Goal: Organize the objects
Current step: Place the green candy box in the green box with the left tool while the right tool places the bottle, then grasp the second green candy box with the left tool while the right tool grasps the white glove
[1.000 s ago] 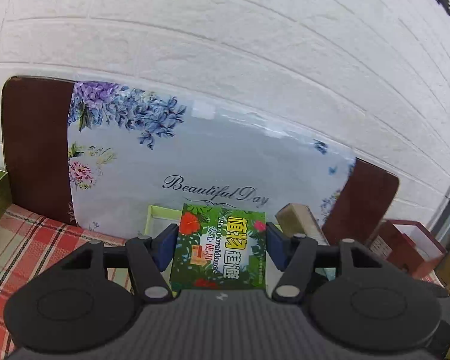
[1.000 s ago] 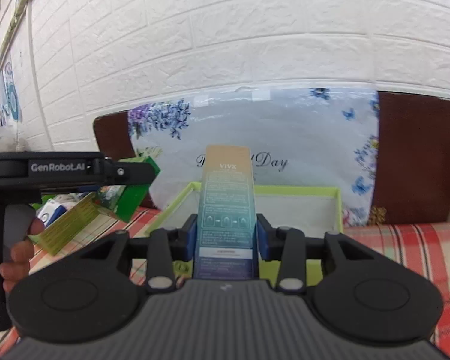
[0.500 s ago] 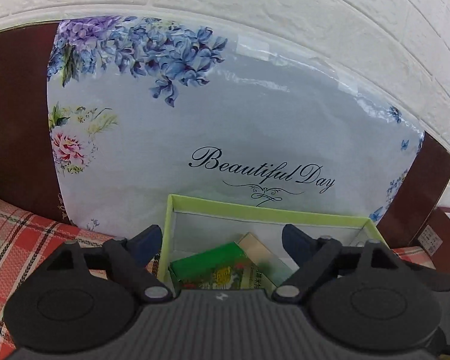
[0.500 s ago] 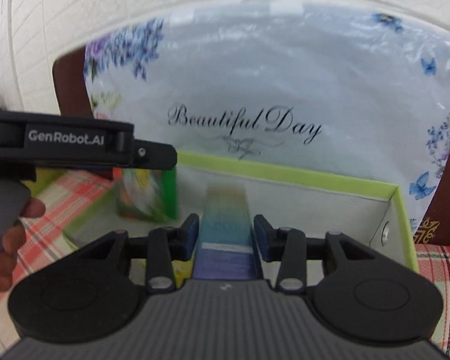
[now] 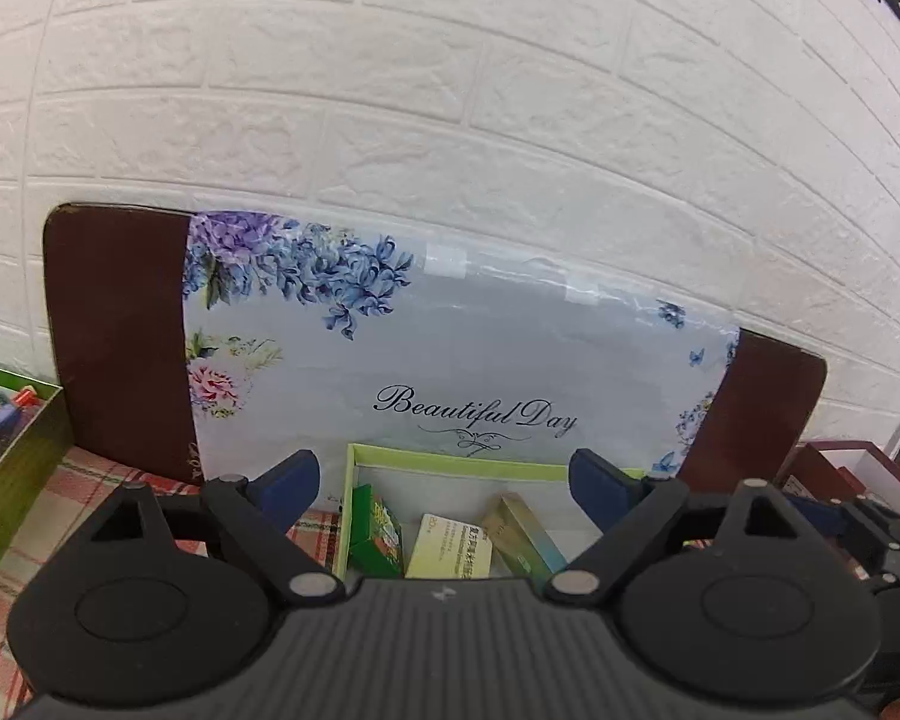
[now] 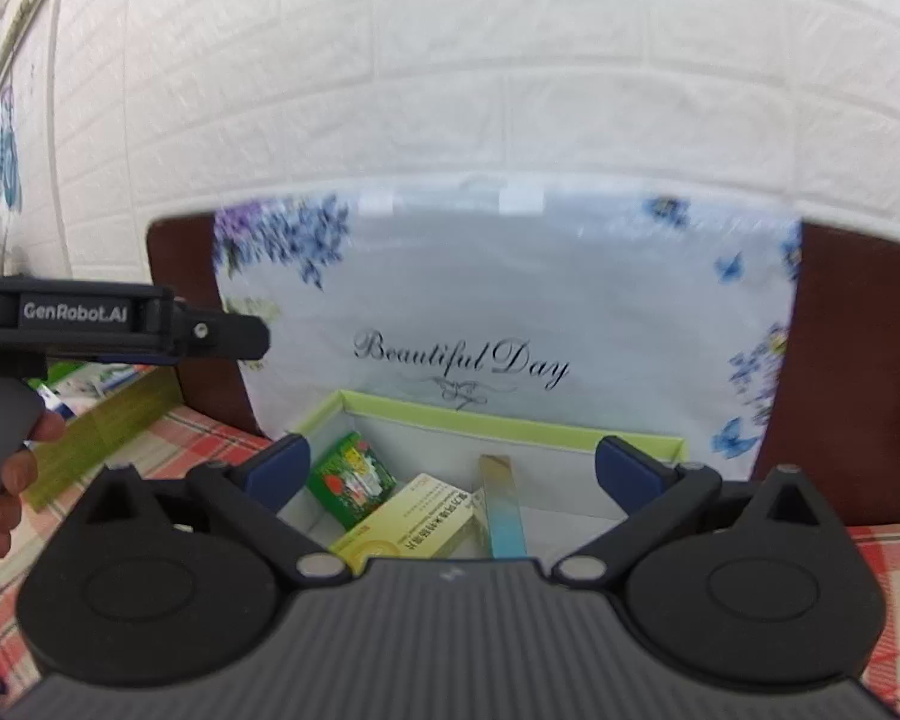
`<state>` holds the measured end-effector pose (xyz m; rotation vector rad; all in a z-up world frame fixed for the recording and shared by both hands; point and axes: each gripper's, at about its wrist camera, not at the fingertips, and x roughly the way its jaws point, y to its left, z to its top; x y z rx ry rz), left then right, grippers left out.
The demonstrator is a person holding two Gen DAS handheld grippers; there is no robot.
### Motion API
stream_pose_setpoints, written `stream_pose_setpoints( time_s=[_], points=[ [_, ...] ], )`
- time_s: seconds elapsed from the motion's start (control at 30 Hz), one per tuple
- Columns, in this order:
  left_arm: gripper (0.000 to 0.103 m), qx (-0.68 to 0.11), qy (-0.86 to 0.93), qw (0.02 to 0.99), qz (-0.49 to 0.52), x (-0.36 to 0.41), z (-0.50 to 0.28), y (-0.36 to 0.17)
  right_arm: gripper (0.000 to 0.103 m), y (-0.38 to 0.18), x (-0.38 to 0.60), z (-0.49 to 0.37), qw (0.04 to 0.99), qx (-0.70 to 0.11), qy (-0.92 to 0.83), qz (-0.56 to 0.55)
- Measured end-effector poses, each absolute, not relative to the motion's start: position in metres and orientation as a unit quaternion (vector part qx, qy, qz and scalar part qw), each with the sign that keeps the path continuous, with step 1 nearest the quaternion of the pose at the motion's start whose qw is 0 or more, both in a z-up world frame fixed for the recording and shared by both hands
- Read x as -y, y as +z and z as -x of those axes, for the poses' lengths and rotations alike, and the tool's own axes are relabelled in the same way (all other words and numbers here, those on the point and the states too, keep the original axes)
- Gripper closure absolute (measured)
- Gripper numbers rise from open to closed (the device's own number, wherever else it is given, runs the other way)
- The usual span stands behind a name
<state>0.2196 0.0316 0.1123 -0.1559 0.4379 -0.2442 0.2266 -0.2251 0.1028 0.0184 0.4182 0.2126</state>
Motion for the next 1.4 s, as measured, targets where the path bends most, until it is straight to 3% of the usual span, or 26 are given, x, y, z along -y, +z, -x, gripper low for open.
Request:
stream_pose_setpoints(
  time_s=[0.27,0.43,0.53,0.73,0.93,1.03,1.07,1.1,1.13,1.2,1.27,1.4],
  points=[
    [0.01,-0.232,-0.186,0.948,0.111,-0.036,-0.112,0.094,0.0,0.126,0.238,-0.099,0.983,-0.16,0.088,-0.024],
    [0.01,-0.268,-0.188,0.937,0.121,-0.037,-0.062,0.041,0.0,0.101,0.245,-0.046,0.982,-0.177,0.065,-0.035],
    [0.01,-0.305,-0.168,0.928,0.131,-0.037,-0.043,0.0,0.0,0.049,0.25,-0.006,0.97,-0.227,0.053,-0.074],
    [0.01,-0.329,-0.127,0.93,0.101,-0.024,-0.046,-0.049,0.0,-0.024,0.233,0.007,0.938,-0.336,0.043,-0.073],
    [0.01,-0.357,-0.118,0.923,0.082,-0.002,-0.084,-0.07,0.001,-0.031,0.218,0.007,0.934,-0.353,0.05,-0.032],
    [0.011,-0.363,-0.117,0.922,0.073,0.002,-0.094,-0.076,0.019,-0.038,0.211,0.009,0.93,-0.363,0.06,-0.014],
    [0.013,-0.36,-0.121,0.923,0.069,0.002,-0.095,-0.077,0.036,-0.042,0.211,0.01,0.927,-0.369,0.06,-0.026],
    [0.025,-0.361,-0.123,0.922,0.069,0.001,-0.096,-0.076,0.048,-0.042,0.211,0.01,0.927,-0.369,0.06,-0.026],
    [0.039,-0.36,-0.118,0.923,0.067,-0.001,-0.095,-0.076,0.054,-0.042,0.21,0.012,0.93,-0.364,0.053,-0.021],
    [0.039,-0.362,-0.125,0.921,0.076,-0.007,-0.093,-0.075,0.078,-0.04,0.209,0.015,0.933,-0.355,0.051,-0.008],
    [0.04,-0.368,-0.136,0.916,0.086,-0.014,-0.085,-0.074,0.086,-0.036,0.211,0.017,0.935,-0.35,0.063,-0.012],
    [0.04,-0.374,-0.17,0.908,0.082,-0.025,-0.054,-0.071,0.085,-0.033,0.207,0.023,0.934,-0.346,0.09,0.008]
  ],
)
